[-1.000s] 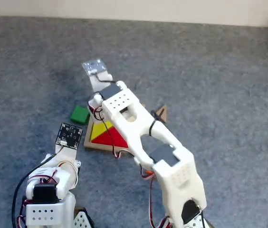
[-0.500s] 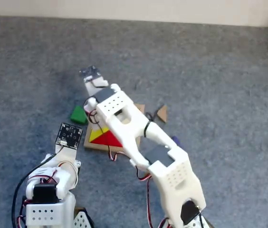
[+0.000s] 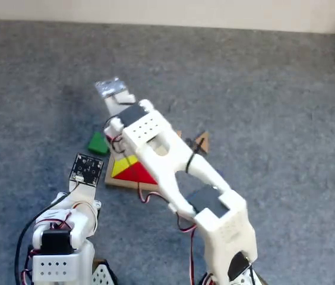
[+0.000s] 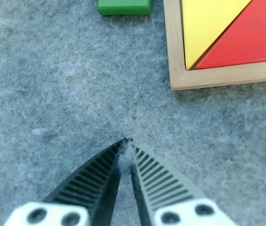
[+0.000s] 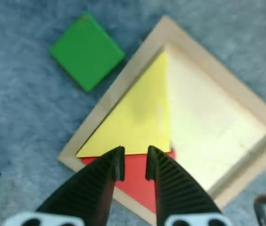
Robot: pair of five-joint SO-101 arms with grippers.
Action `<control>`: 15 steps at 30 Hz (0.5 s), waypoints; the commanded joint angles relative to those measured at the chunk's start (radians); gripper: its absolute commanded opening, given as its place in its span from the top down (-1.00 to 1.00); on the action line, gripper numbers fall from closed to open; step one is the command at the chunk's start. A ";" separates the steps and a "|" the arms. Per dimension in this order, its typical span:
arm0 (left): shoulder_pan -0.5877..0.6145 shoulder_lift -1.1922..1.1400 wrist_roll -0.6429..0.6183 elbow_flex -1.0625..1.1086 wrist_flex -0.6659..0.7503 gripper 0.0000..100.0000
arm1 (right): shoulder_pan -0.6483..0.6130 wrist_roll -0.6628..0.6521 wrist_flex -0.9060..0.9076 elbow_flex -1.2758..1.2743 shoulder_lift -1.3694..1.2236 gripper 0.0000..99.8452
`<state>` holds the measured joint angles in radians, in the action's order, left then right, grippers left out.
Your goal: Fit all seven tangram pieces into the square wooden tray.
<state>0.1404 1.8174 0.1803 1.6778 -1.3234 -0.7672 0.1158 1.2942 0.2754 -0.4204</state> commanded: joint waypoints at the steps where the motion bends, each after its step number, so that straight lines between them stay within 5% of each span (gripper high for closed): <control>1: 0.012 0.007 -0.003 0.018 -0.003 0.99 | 0.068 -0.012 0.007 -0.005 0.134 0.83; 15: 0.012 0.007 -0.003 0.018 -0.003 0.99 | 0.272 -0.011 0.091 -0.294 0.634 0.83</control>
<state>0.1404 1.8174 0.1803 1.6778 -1.3234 -0.5447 0.1158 1.3418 0.0146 0.0644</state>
